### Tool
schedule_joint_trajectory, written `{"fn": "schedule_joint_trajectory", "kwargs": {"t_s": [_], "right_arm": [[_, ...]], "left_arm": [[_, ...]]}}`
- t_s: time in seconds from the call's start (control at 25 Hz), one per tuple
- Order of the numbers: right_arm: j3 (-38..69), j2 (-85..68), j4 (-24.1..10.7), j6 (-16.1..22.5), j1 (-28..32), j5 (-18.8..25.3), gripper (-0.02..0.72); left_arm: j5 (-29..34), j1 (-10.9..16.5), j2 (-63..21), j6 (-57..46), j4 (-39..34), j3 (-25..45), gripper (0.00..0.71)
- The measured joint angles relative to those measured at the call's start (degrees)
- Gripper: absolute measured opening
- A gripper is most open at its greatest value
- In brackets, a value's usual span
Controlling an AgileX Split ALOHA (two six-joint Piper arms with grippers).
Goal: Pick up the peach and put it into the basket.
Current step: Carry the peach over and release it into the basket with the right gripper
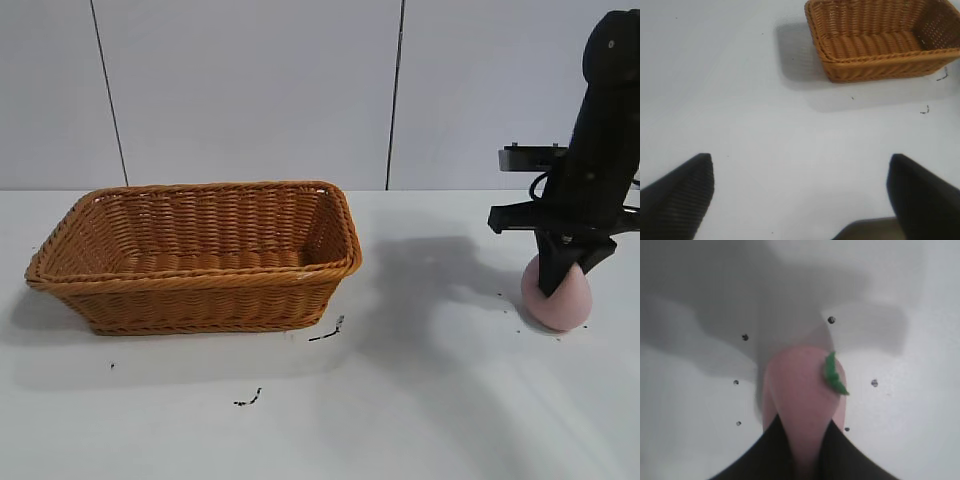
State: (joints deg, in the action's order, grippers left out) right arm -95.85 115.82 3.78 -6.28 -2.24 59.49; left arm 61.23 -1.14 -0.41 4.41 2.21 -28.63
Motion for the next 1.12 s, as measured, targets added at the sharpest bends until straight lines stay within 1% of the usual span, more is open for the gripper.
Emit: {"fn": "schedule_joint_trajectory", "kwargs": {"t_s": [0.2, 0.36, 0.56, 0.84, 0.92, 1.12], "right_arm": [[-7.88, -1.13, 0.84, 0.0, -0.26, 4.13, 0.025], [-10.62, -1.13, 0.75, 0.0, -2.18, 5.5, 0.025], [-17.34, -0.05, 0.8, 0.05, -10.42, 5.83, 0.025], [-27.92, 6.04, 0.85, 0.23, -22.84, 5.81, 0.024], [-29.32, 8.71, 1.04, 0.23, -26.56, 5.48, 0.024], [-29.52, 15.59, 1.22, 0.23, -31.69, 2.79, 0.024]], "left_arm": [[0.0, 0.0, 0.0, 0.0, 0.0, 0.0, 0.692], [0.0, 0.0, 0.0, 0.0, 0.0, 0.0, 0.692], [0.0, 0.0, 0.0, 0.0, 0.0, 0.0, 0.692], [0.0, 0.0, 0.0, 0.0, 0.0, 0.0, 0.692], [0.0, 0.0, 0.0, 0.0, 0.0, 0.0, 0.692], [0.0, 0.0, 0.0, 0.0, 0.0, 0.0, 0.692]]}}
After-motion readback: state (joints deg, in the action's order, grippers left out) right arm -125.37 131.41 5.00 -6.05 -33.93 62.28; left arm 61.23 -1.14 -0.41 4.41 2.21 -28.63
